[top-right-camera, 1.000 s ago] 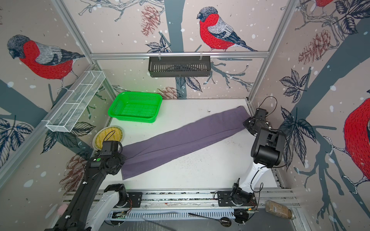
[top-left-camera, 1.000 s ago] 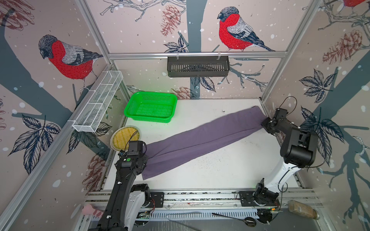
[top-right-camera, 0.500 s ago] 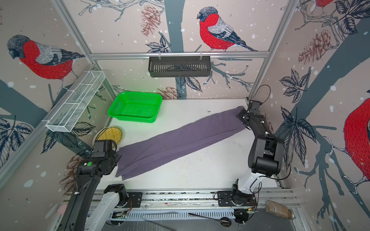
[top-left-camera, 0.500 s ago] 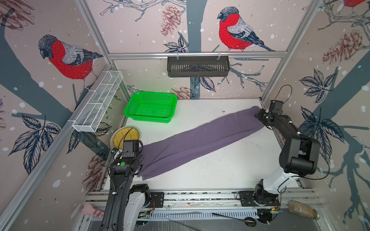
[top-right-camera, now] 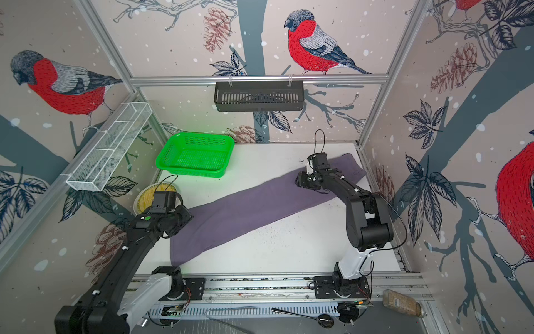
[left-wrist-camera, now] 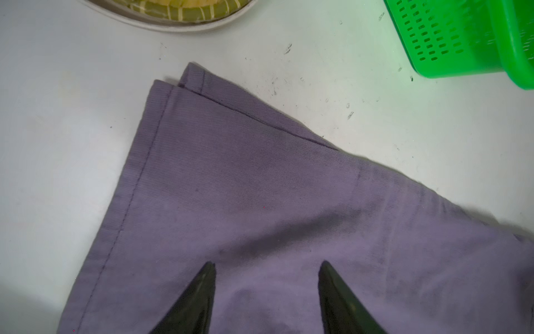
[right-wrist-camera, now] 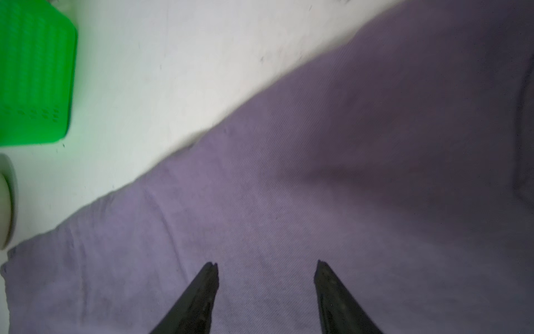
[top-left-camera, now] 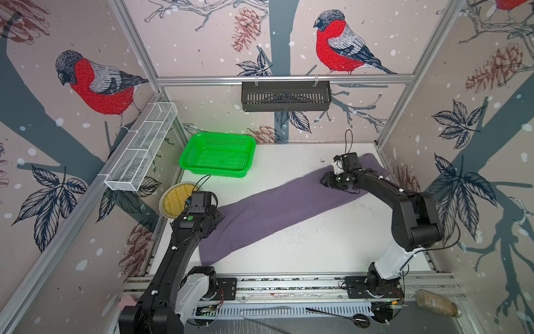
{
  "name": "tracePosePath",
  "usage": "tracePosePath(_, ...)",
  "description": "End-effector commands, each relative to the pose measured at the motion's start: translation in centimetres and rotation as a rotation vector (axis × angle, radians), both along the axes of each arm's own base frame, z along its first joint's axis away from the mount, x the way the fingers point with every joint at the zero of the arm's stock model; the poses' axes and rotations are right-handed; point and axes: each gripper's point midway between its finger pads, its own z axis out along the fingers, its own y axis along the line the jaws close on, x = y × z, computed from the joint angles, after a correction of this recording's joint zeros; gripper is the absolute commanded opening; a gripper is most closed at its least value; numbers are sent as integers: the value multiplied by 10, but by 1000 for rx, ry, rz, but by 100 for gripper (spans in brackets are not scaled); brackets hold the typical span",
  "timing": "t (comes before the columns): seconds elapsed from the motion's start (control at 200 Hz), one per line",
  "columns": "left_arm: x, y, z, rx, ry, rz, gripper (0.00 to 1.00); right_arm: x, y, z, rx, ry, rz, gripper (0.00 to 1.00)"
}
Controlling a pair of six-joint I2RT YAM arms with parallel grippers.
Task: Fold and stack the trousers
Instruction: Fold the trousers at the center of the table, then smooth out the trousers at the center of the table.
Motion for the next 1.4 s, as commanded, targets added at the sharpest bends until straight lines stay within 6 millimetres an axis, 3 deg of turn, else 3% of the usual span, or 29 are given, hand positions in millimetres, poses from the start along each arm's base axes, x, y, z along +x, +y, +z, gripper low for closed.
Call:
tracePosePath(0.0,21,-6,1,-2,-67,-53,59,-21,10,-13,-12,30,43,56)
tracePosePath(0.32,14,-40,-40,-108,-24,-129,60,-49,18,-55,-61,109,69,54)
tracePosePath(0.525,8,-38,-66,-69,35,-154,64,-72,-10,-77,-164,169,-11,55)
tracePosePath(0.72,13,-35,-74,-26,70,-192,72,-86,-36,-87,-176,194,-81,58)
tracePosePath(0.875,9,-19,-80,67,169,-186,77,-70,-55,-77,-172,152,-152,61)
tracePosePath(1.011,16,-11,-76,59,166,-174,77,-59,-72,-83,-146,168,-205,62)
tracePosePath(1.161,19,10,-64,88,170,-131,77,-55,-66,-77,-122,148,-187,62)
tracePosePath(1.396,5,8,-62,50,201,-75,77,-42,-54,-47,-70,67,-153,67)
